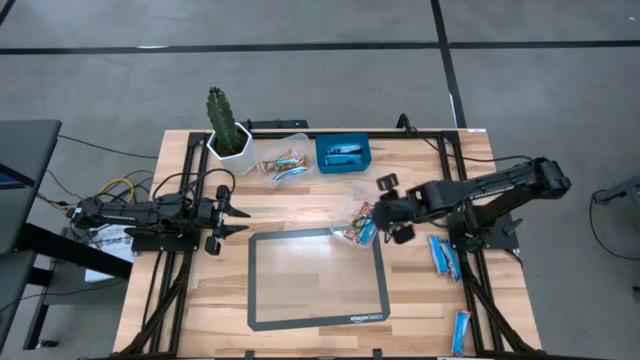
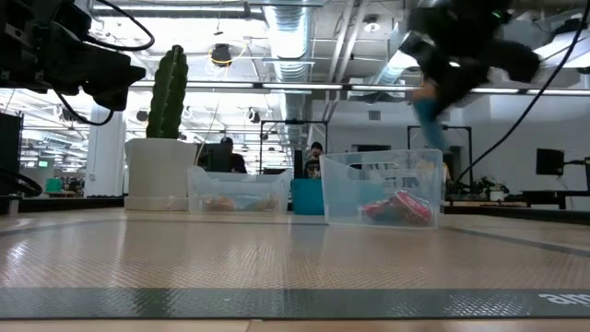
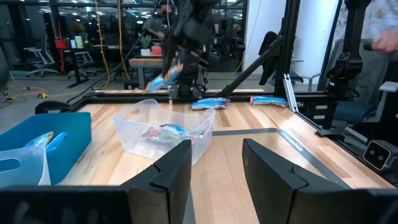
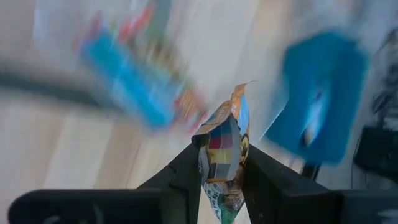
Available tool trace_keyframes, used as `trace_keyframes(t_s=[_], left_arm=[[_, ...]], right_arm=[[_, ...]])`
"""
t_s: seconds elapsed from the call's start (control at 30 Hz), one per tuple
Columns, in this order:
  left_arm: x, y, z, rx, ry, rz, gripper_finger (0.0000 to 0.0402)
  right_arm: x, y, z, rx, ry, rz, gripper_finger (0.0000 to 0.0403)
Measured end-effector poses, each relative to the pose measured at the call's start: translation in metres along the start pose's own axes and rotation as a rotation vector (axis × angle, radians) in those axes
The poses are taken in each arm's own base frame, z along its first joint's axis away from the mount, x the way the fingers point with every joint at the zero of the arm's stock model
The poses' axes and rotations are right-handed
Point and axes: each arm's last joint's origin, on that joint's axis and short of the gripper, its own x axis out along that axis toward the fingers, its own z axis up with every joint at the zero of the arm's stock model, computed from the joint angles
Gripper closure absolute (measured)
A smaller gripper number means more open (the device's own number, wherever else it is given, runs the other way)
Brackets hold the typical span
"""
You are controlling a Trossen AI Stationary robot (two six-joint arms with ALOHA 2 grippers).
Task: Pick and place Granola Bars by type
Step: Put the yellow granola bar into the top transparent bin
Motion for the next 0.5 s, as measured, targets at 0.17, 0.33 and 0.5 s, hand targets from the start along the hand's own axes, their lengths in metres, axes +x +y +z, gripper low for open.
trace_keyframes(t_s=[0.17, 0.33, 0.5], left_arm=[[0.000, 0.000, 0.000, 0.000, -0.001, 0.000, 0.0266], [0.000, 0.000, 0.000, 0.000, 0.000, 0.000, 0.0266], [0.000, 0.000, 0.000, 0.000, 0.000, 0.000, 0.0266]], right_arm=[[-0.001, -0.026, 0.030, 0.111, -0.231, -0.117, 0.0317], [0.011, -0.051, 0.060, 0.140, -0.421, -0.261, 0.0317], [0.031, -0.072, 0.088, 0.098, -0.524, -0.407, 0.0317]])
